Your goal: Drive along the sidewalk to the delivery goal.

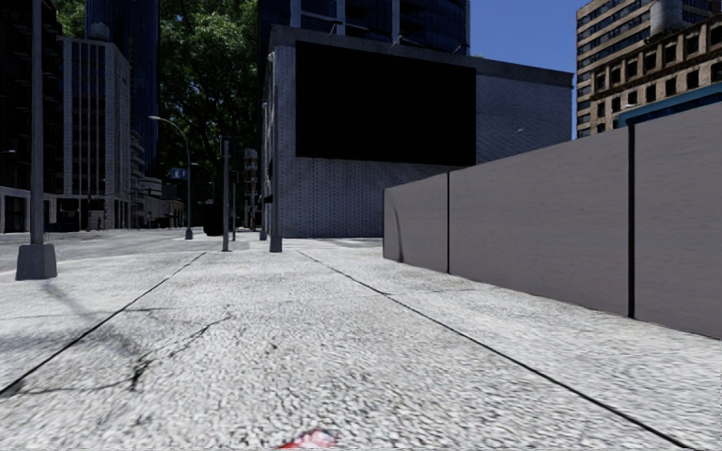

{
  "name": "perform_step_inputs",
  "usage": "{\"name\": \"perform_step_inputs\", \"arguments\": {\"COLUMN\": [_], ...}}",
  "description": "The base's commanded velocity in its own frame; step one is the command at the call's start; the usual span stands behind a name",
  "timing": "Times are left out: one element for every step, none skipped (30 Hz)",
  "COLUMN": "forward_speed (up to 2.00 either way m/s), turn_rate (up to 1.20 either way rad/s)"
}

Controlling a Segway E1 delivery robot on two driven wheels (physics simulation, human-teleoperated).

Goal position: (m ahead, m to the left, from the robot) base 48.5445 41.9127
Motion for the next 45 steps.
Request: {"name": "perform_step_inputs", "arguments": {"forward_speed": [2.0, 2.0, 2.0, 2.0, 2.0, 2.0, 2.0, 2.0, 2.0, 2.0, 2.0, 2.0, 2.0, 2.0, 2.0, 2.0, 2.0, 2.0, 2.0, 2.0, 2.0, 2.0, 2.0, 2.0, 2.0, 2.0, 2.0, 2.0, 2.0, 2.0, 2.0, 2.0, 2.0, 2.0, 2.0, 2.0, 2.0, 2.0, 2.0, 2.0, 2.0, 2.0, 2.0, 2.0, 2.0], "turn_rate": [0.11, 0.12, 0.12, 0.12, 0.13, 0.13, 0.13, 0.13, 0.13, 0.13, 0.13, 0.13, 0.13, 0.13, 0.13, 0.12, 0.12, 0.11, 0.1, 0.1, 0.1, 0.1, 0.09, 0.09, 0.09, 0.09, 0.09, 0.09, 0.09, 0.09, 0.09, 0.09, 0.09, 0.09, 0.09, 0.09, 0.09, 0.09, 0.09, 0.09, 0.09, 0.09, 0.09, 0.09, 0.09]}}
